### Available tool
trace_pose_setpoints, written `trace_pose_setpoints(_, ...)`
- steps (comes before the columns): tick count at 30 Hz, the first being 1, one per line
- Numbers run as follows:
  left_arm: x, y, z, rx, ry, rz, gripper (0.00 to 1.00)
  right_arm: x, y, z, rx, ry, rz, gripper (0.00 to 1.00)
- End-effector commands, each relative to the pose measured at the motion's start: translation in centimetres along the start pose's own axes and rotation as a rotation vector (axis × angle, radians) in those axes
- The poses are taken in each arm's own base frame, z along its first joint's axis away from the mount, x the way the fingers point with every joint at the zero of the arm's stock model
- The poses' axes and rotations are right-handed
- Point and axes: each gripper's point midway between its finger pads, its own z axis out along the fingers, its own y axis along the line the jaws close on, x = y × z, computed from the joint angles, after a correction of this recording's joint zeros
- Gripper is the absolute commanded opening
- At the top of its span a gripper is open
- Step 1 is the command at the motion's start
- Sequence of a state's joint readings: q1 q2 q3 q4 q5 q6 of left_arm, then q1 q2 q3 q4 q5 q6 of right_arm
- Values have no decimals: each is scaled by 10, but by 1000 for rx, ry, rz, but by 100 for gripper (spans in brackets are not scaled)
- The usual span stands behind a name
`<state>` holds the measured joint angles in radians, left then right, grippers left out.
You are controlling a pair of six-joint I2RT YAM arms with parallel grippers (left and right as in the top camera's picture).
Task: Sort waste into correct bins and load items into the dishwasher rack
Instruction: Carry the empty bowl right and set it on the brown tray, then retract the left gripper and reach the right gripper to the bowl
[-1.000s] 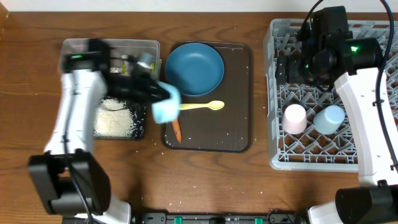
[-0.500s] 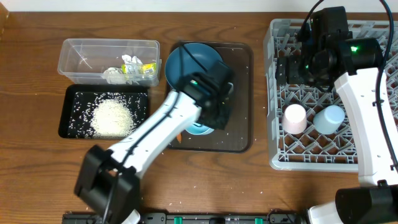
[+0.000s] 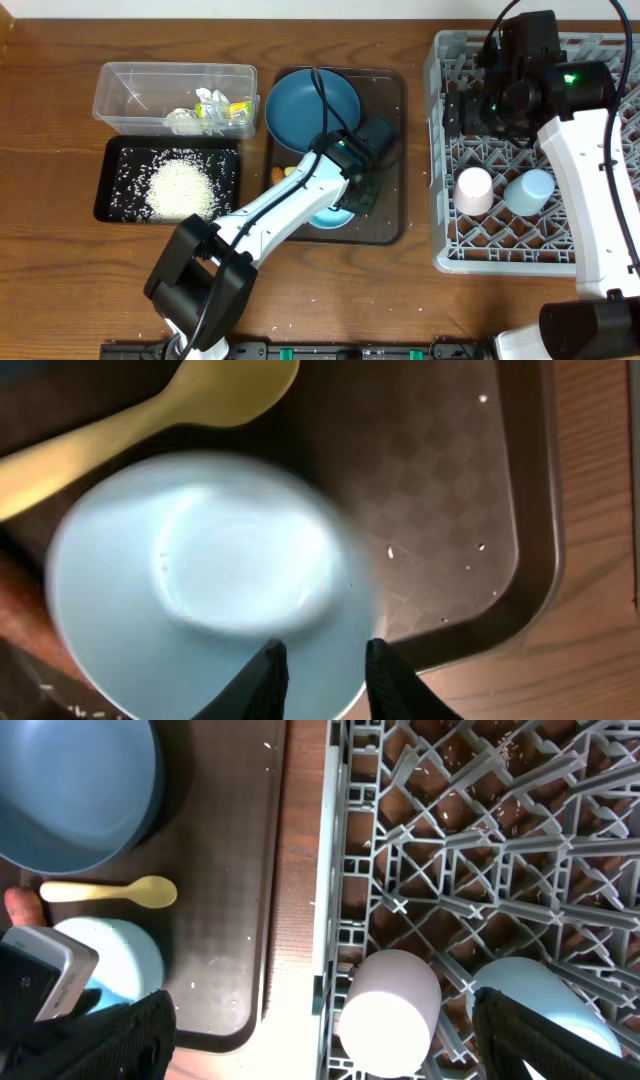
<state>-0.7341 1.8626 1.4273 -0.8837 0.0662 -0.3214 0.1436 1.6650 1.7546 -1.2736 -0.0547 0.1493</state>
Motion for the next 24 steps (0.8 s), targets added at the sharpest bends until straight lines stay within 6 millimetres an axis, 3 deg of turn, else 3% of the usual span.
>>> trace_pose_setpoints(1,-13,8,-23,-5,-59,-42,31,-1,-2,0,-1,-4,-3,93)
trace_pose_setpoints(4,-28,27,-55,12,-129,-139,35,-3,14,0,-75,-13,-12,92)
trace_pose_setpoints(7,-37,59,-91,27,-218,-263,38,-8,35,0,-139,-32,-41,91)
trace_pose_setpoints(13,-36,128,-147,15,-353,-463,41,-2,82,18,-183,-4,-109,88)
trace_pose_setpoints(18,-28,164,-161,-12,-382,-558,43,22,121,56,-193,113,-201,87)
trace_pose_setpoints(24,-22,175,-159,-31,-362,-586,44,57,148,109,-175,274,-260,84)
